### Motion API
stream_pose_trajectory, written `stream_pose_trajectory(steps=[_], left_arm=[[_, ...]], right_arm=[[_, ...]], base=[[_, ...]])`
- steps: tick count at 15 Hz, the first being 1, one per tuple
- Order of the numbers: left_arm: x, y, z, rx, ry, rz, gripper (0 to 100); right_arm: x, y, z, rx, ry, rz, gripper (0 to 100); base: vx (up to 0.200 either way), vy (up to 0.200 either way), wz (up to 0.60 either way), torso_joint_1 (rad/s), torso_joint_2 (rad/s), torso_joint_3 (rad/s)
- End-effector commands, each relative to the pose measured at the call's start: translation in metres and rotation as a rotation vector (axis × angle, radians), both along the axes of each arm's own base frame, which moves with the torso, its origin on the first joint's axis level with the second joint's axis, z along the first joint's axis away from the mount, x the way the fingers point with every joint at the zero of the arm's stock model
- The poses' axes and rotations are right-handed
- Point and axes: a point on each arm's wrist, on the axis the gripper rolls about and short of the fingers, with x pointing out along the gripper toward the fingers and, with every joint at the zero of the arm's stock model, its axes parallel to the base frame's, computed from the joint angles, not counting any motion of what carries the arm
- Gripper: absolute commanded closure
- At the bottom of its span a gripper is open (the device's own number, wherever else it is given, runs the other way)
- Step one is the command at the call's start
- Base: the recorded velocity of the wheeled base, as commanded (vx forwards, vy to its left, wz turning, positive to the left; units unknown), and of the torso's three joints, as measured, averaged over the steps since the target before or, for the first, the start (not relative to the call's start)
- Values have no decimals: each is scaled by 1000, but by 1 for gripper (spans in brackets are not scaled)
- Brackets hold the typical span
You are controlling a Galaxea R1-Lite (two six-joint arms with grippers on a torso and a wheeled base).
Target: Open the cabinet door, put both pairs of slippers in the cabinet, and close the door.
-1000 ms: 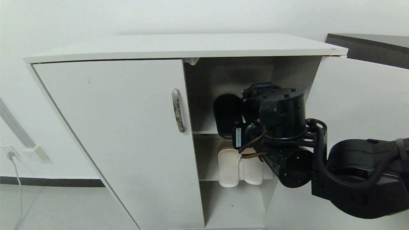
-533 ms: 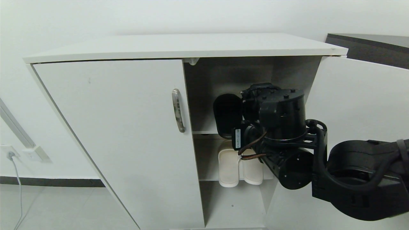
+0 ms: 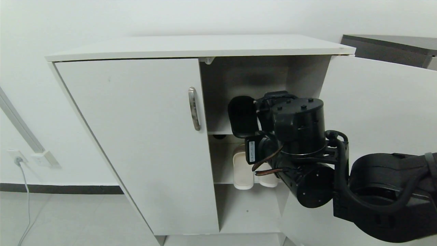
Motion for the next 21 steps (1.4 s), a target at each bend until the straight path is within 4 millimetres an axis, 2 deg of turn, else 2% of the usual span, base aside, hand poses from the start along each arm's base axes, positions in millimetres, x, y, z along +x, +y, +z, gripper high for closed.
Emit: stream_pose_trajectory(steps=[1,8,11,15,17,21], left_arm=[[0,0,0,0,0,1,100],[0,0,0,1,0,-1,100],[0,0,0,1,0,-1,100],[0,0,0,1,0,-1,100],[0,0,0,1,0,-1,100],[0,0,0,1,0,-1,100]], right_arm=[[1,0,-2,-8,4,-2,100],[0,-1,-8,-12,18,9,100],[-1,-3,-19,-10,21,33,100],[-5,-9,-37,-12,38,73,100],[5,-11,-44,-13,54,86,100],[8,-14,-56,-12,58,113,100]], base=[[-200,0,0,2,2,7],[-200,0,0,5,1,2],[-200,0,0,-1,1,1],[0,0,0,0,0,0],[0,0,0,0,0,0],[0,0,0,0,0,0]])
